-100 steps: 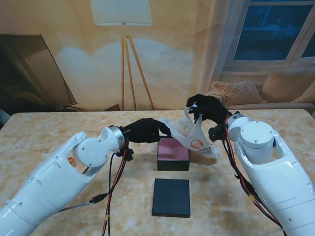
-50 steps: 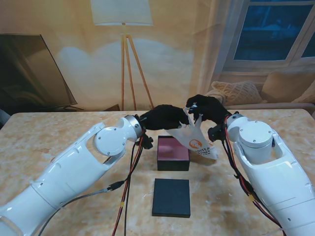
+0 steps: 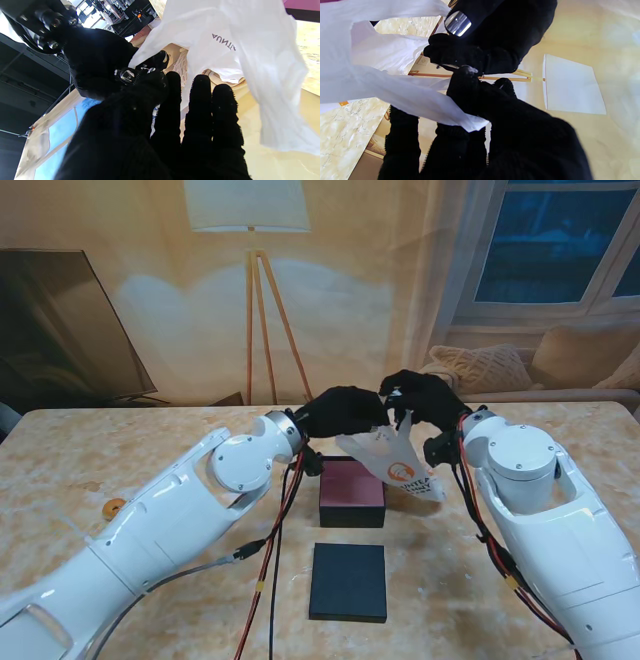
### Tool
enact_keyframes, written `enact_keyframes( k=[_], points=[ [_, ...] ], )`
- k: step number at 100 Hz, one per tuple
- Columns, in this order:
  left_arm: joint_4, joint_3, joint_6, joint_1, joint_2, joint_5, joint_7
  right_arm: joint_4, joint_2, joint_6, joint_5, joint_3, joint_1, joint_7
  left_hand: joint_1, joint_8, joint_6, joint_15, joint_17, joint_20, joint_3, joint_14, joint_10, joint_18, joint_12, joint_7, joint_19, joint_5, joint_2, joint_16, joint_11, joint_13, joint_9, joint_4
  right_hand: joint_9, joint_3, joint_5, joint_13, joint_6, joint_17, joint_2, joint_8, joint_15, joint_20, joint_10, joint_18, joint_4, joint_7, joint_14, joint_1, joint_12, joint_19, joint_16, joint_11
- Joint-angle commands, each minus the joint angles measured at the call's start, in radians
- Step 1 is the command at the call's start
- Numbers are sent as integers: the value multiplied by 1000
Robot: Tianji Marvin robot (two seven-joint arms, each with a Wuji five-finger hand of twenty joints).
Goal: Pack mini donuts into a plastic bag, tie the opening and put the bag into the gift box
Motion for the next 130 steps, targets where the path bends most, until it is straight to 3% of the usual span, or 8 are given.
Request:
enact_keyframes(
  k=[1, 31, 34, 53, 68, 102, 113, 130],
  points=[
    [3, 1, 7, 5, -10, 3, 4, -9, -8, -5, 4, 2, -11, 9, 24, 12, 3, -4, 5, -5, -17, 11, 3, 8, 14, 23, 13, 30, 22, -8, -5, 33, 29, -16, 13, 32, -10, -1, -18, -2, 49, -4, 26, 14, -62, -4, 17, 5, -45, 68, 13, 0, -8, 41],
    [33, 32, 80, -15, -25, -19, -10, -21, -8, -13, 11, 7, -20, 3, 32, 30, 27, 65, 76, 47, -27, 102, 55, 85, 48, 33, 112, 48, 23, 24, 3, 102, 81, 4, 12, 33, -13, -2, -17, -2, 49, -3, 30, 14, -61, -8, 16, 8, -47, 67, 12, 0, -8, 41],
    [40, 38, 81, -21, -27, -17, -12, -21, -8, -15, 11, 7, -20, 3, 32, 28, 30, 74, 83, 57, -25, 87, 61, 91, 48, 31, 124, 52, 17, 27, 2, 115, 88, 5, 12, 33, -13, -2, -16, -1, 49, -3, 30, 14, -62, -10, 16, 8, -47, 67, 11, 0, -9, 40],
    [91, 80, 90, -63, -39, -36, -47, -20, -7, -16, 17, 10, -19, 10, 33, 5, 37, 87, 122, 87, -1, 88, 71, 100, 38, 13, 144, 87, -36, 27, -23, 158, 138, 5, 13, 32, -12, -3, -16, 0, 47, -5, 25, 9, -61, -22, 15, 8, -47, 68, 6, -9, -12, 38],
    [117, 98, 86, -77, -48, -38, -49, -23, -6, -13, 22, 14, -24, 17, 27, -17, 18, 101, 158, 103, 28, 71, 54, 82, 42, 13, 156, 113, -86, 27, -71, 193, 191, -9, 13, 30, -12, -3, -13, 2, 47, -9, 19, 5, -59, -25, 14, 6, -45, 70, 2, -15, -15, 34],
    [109, 113, 123, -93, -36, -45, -108, -20, -1, -26, 25, 18, -26, 34, 34, -43, 48, 120, 215, 123, 8, 88, 81, 54, -18, -40, 209, 102, -67, 29, -65, 205, 151, -1, 13, 28, -13, -2, -13, 1, 49, -14, 16, -3, -58, -23, 14, 3, -44, 70, -1, -21, -17, 32],
    [119, 109, 122, -89, -43, -39, -84, -22, 0, -29, 31, 20, -30, 40, 43, -33, 35, 128, 248, 114, 22, 77, 67, 37, -21, -39, 205, 111, -94, 31, -65, 210, 164, -3, 12, 27, -15, -3, -14, -1, 50, -14, 14, -3, -59, -22, 15, 3, -44, 70, 0, -20, -18, 32],
    [117, 88, 139, -71, -57, -37, -22, -33, 3, -37, 37, 20, -40, 53, 51, -53, 6, 104, 304, 40, 61, 71, 37, 35, 3, -5, 149, 128, -147, 73, -116, 219, 198, -17, 11, 26, -16, -2, -14, -1, 52, -14, 12, -3, -61, -20, 15, 4, -46, 69, 0, -18, -19, 32]
  ],
)
